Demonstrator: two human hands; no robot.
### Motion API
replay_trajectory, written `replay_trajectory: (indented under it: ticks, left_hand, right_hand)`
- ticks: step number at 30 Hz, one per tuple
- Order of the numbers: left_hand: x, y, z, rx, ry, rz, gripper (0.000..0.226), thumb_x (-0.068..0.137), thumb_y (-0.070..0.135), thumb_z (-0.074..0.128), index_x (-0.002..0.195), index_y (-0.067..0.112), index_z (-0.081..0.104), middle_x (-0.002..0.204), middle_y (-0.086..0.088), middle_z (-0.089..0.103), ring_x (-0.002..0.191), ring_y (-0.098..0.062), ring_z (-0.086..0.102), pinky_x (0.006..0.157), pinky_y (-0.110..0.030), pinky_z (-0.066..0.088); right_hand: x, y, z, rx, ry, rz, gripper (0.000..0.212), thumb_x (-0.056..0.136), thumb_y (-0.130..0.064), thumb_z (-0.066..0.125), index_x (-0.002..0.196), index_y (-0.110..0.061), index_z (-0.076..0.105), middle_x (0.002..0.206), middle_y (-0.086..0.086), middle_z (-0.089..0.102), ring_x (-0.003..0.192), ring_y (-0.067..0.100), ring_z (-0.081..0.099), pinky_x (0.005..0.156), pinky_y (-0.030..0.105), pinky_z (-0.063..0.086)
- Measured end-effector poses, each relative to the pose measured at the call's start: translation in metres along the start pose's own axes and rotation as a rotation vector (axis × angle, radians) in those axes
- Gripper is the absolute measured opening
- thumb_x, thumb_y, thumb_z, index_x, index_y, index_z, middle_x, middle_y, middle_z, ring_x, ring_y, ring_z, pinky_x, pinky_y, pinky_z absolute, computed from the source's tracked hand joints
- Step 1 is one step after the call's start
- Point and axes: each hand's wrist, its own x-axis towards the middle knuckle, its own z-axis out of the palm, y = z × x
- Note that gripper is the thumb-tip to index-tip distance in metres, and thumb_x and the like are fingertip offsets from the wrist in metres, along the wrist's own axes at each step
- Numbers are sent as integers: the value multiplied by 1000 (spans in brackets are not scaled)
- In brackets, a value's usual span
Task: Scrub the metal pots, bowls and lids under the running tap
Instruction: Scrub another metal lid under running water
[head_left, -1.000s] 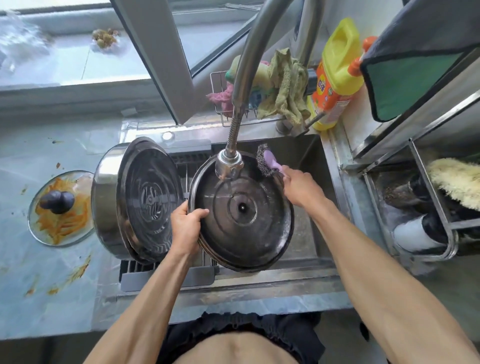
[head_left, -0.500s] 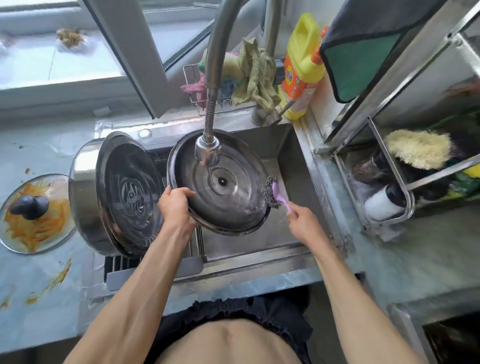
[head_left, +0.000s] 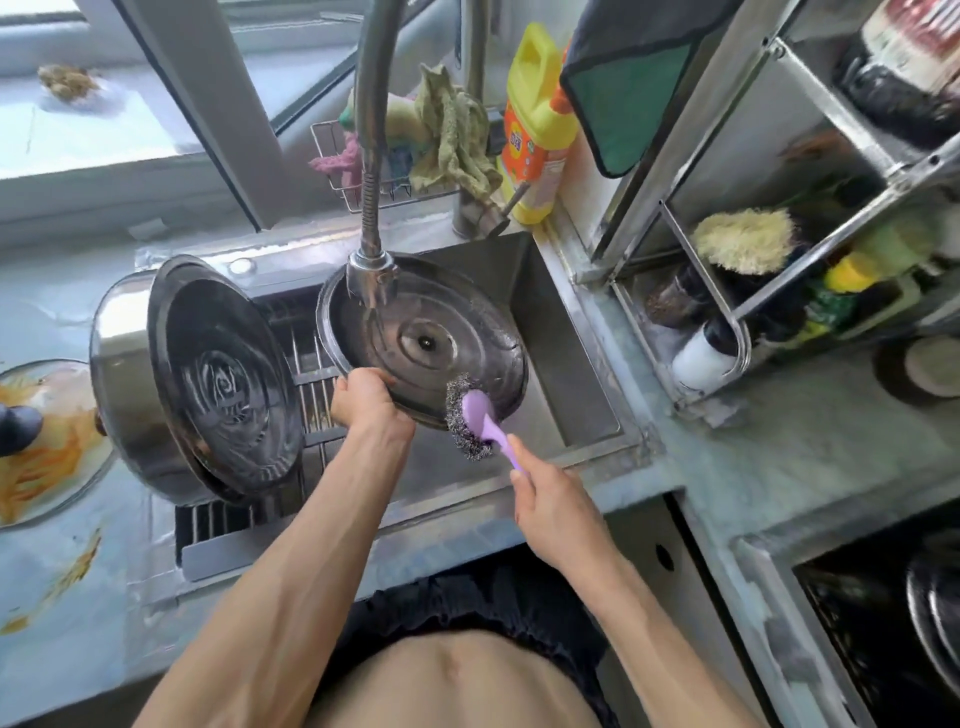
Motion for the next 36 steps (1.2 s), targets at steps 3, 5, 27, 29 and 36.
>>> replay_trajectory:
  ticks: [3, 5, 27, 29, 36]
  left_hand:
    - [1, -5, -6, -5, 24, -61, 53, 46, -15, 41, 90, 5, 63, 92, -15, 67, 88, -32, 69, 79, -46, 60]
    - [6, -7, -11, -29, 45, -73, 55, 37, -10, 40, 84, 5, 64, 94, -14, 69, 94, -34, 71, 82, -52, 61]
    - [45, 10, -55, 117, -146, -125, 26, 41, -9, 41, 60, 8, 47, 72, -12, 50, 72, -29, 53, 77, -41, 51]
    - [47, 8, -63, 168, -179, -170, 24, 52, -12, 46, 64, 7, 52, 71, -12, 56, 70, -28, 56, 73, -38, 54]
    - [53, 18, -63, 277, -292, -206, 28, 98, 7, 58, 123, -5, 61, 114, -20, 73, 100, -33, 72, 71, -40, 62]
  right_hand:
    - [3, 13, -16, -152, 39, 74, 47, 103, -23, 40, 149, -33, 38, 104, 18, 69, 100, 39, 60, 79, 44, 50]
    - [5, 16, -21, -226, 53, 108, 48, 103, -23, 38, 149, -36, 32, 94, 17, 68, 92, 39, 63, 73, 43, 50]
    - [45, 30, -3, 194, 239, 206, 22, 99, -25, 51, 112, -17, 68, 81, 8, 65, 72, 25, 56, 62, 31, 40]
    - [54, 28, -5, 241, 268, 315, 26, 97, -34, 58, 86, -12, 63, 72, 7, 60, 68, 26, 53, 56, 31, 37]
    - [91, 20, -16, 271, 301, 458, 35, 88, -43, 69, 86, -13, 52, 85, 6, 59, 67, 17, 52, 53, 29, 32]
